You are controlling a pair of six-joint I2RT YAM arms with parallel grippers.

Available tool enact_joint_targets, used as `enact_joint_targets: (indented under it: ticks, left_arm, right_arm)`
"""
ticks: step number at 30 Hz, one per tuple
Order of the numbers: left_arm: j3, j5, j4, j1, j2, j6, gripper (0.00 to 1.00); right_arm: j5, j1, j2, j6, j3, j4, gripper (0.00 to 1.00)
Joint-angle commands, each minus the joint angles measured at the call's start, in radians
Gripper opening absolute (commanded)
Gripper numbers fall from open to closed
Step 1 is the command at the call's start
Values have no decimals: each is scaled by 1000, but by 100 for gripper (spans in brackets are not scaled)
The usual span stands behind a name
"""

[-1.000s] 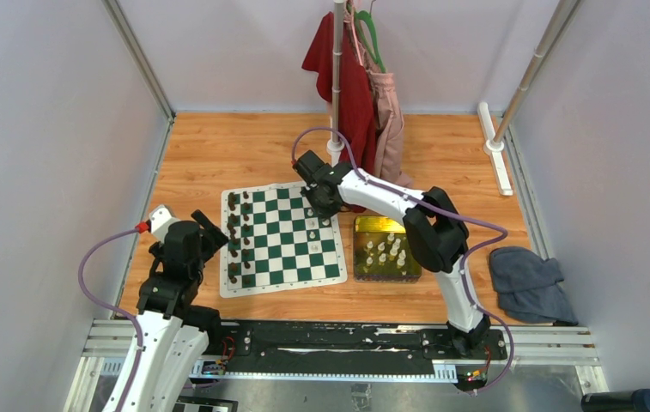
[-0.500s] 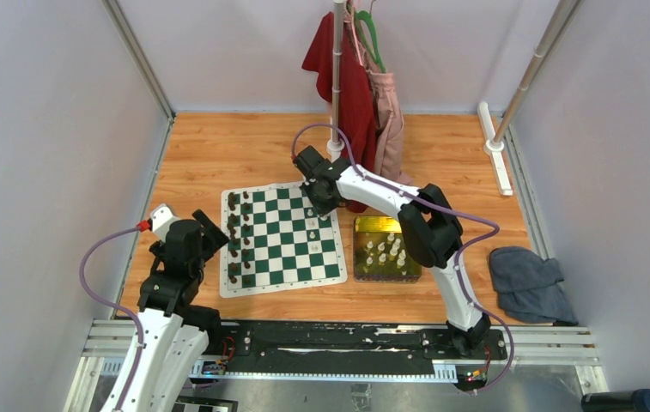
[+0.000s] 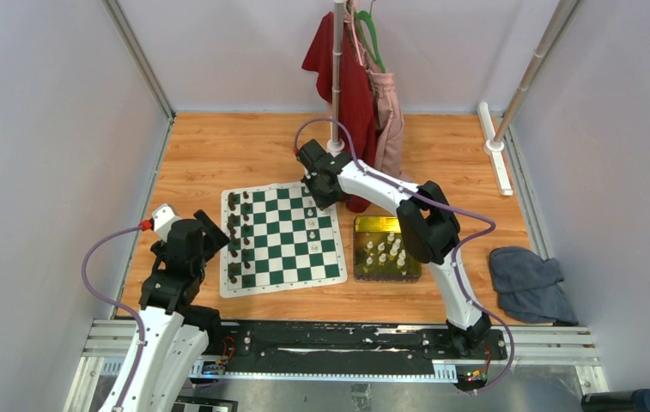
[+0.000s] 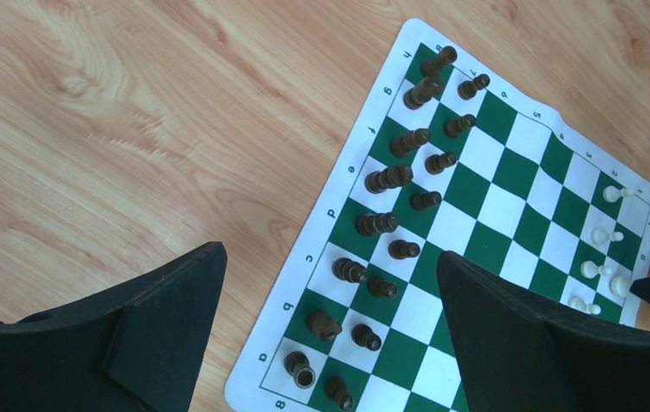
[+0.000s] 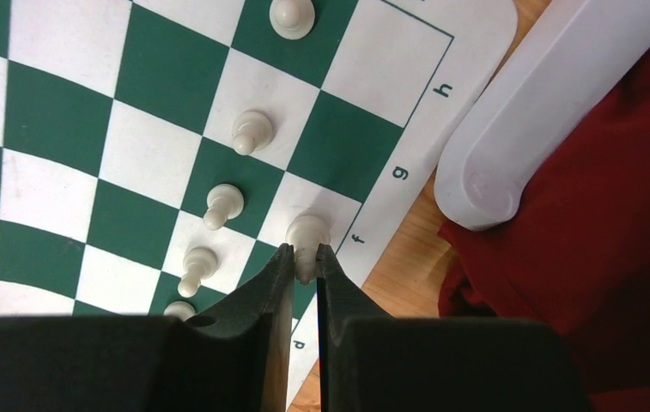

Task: Set up the chess pieces on the board
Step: Place the chess piece on the chessboard.

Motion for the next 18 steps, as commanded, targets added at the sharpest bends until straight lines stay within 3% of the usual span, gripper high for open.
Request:
enact_joint_targets:
  ticks: [1, 18]
  left_arm:
    - [-13, -26, 28, 5, 9, 10, 100]
    - [-20, -30, 44, 5, 30, 28, 100]
  right_arm:
    - [-11, -8, 31, -14, 30, -26, 0]
    - [-13, -13, 55, -9, 37, -30, 2]
